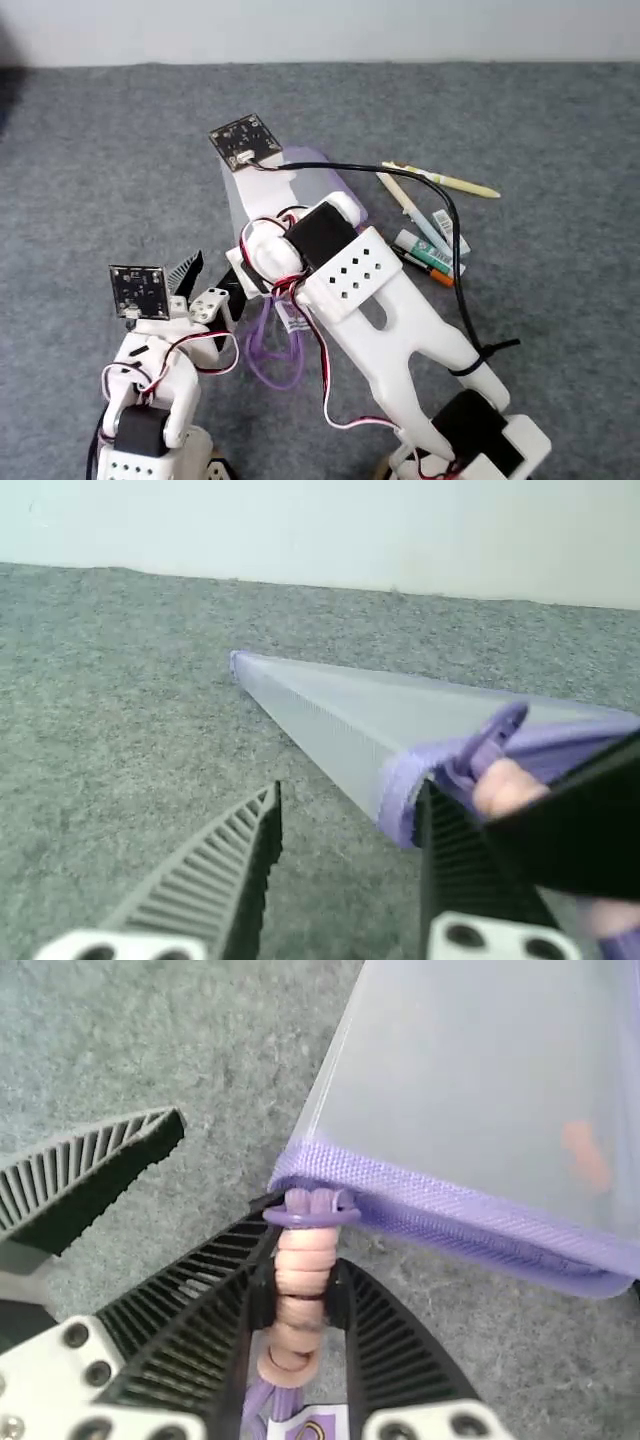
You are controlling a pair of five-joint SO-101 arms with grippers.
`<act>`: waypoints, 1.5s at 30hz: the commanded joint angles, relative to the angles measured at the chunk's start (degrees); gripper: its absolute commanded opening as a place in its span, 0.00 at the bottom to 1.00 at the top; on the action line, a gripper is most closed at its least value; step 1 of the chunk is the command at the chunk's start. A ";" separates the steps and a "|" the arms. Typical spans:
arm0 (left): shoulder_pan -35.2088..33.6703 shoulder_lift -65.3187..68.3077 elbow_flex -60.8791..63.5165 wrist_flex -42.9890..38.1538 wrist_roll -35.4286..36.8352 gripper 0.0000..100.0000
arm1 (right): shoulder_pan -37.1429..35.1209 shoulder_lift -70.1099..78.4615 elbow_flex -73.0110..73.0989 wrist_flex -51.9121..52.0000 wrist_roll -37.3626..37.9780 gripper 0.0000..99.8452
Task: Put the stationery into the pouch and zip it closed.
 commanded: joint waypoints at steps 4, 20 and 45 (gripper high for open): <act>-0.09 -0.09 -1.36 -2.99 -0.62 0.15 | -2.68 -1.10 -0.97 1.10 0.70 0.01; 7.03 -0.26 2.15 -0.62 -2.90 0.14 | -6.11 -2.15 -1.32 1.71 0.70 0.01; 4.57 -0.26 5.32 -6.33 -3.25 0.14 | -6.46 -5.49 -0.97 6.46 0.70 0.01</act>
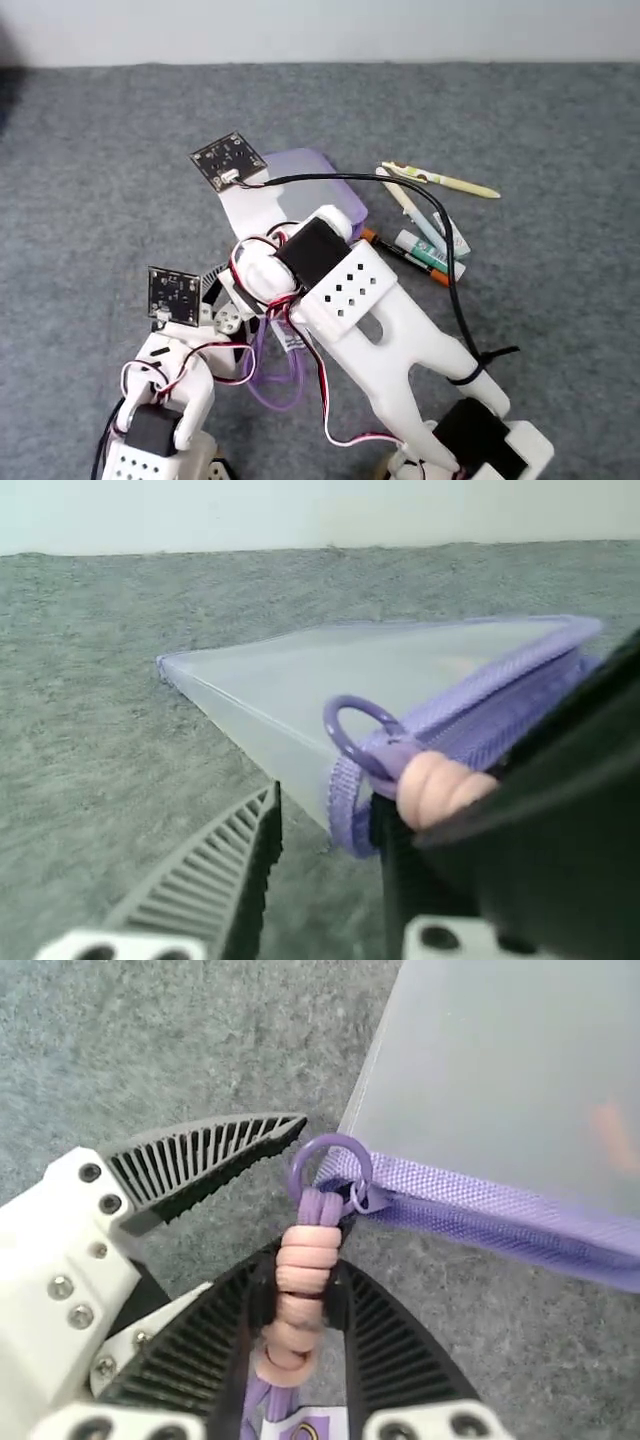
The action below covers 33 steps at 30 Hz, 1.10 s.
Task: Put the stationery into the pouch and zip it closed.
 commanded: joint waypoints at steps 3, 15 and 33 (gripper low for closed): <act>-3.78 -0.09 0.92 -7.38 -0.18 0.11 | -2.33 -3.12 -1.14 2.86 0.35 0.01; -0.09 -0.26 0.92 -7.47 -0.35 0.05 | -2.33 -3.12 -1.14 2.95 0.35 0.01; -0.79 -0.18 0.57 -2.20 -0.44 0.01 | 12.09 -4.62 -0.97 9.71 0.79 0.01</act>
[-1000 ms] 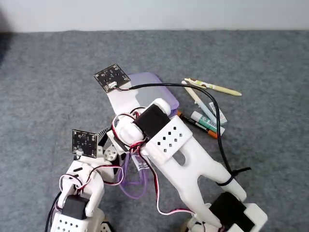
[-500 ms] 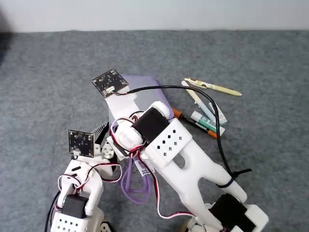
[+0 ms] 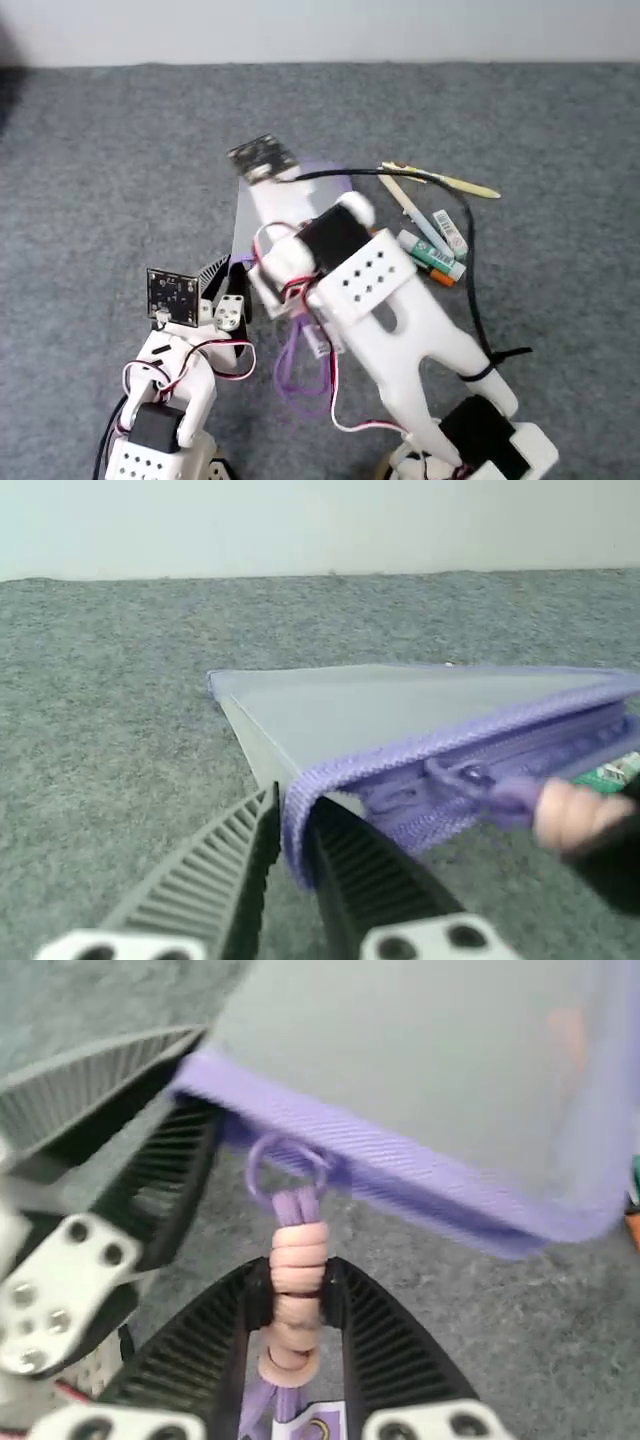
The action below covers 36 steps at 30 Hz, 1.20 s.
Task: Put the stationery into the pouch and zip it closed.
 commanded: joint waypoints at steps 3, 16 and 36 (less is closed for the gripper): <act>-1.05 -0.35 -1.19 2.90 -0.44 0.01 | 8.31 -5.76 -0.79 2.42 2.73 0.01; -6.33 -0.09 -2.51 2.99 -0.53 0.01 | 26.68 -17.63 9.41 1.89 14.51 0.01; -1.05 -0.26 -1.36 -0.88 -0.09 0.16 | 14.81 -27.47 9.23 1.98 14.24 0.01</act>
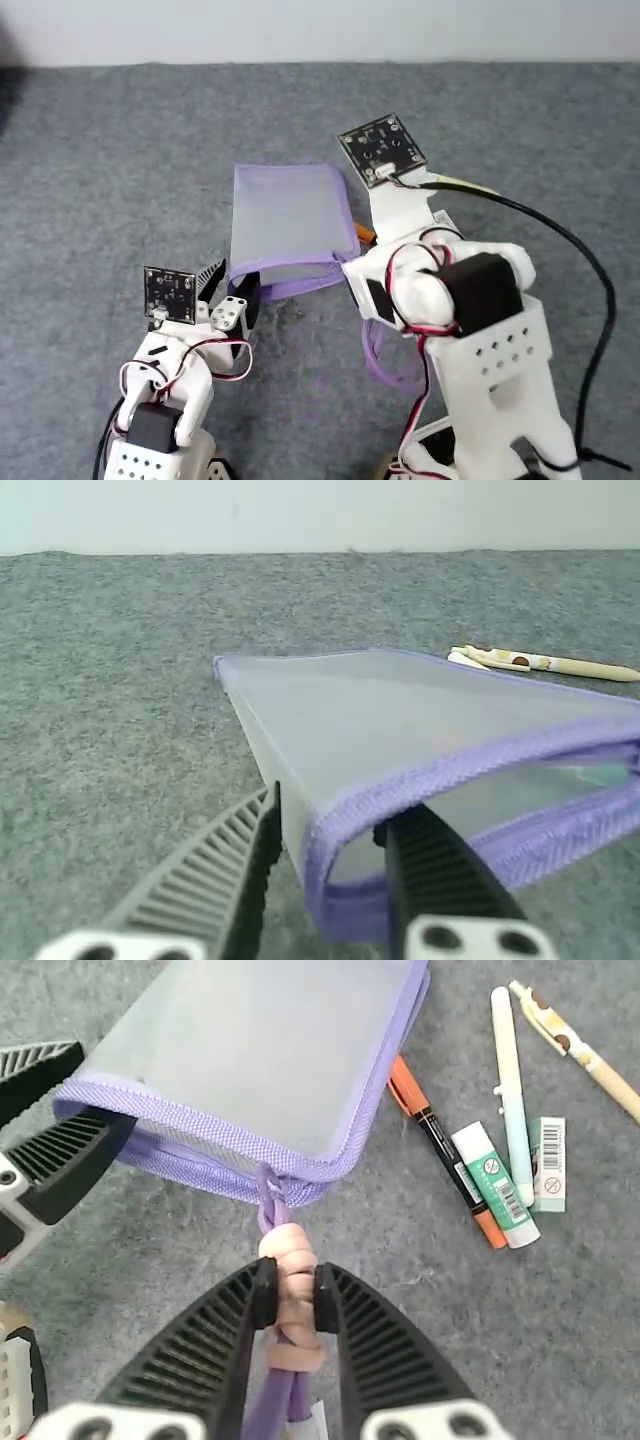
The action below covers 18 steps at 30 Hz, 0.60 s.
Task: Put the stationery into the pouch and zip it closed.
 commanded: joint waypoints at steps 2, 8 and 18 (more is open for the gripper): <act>0.26 0.09 0.22 -5.01 -0.09 0.16 | -0.40 -2.86 -0.53 2.07 0.70 0.01; 0.09 1.76 0.31 -5.63 -0.35 0.15 | -0.40 -3.47 -0.44 2.15 0.79 0.01; 0.44 5.89 -0.04 -5.45 -2.99 0.01 | -0.40 -3.56 -0.53 2.07 0.53 0.01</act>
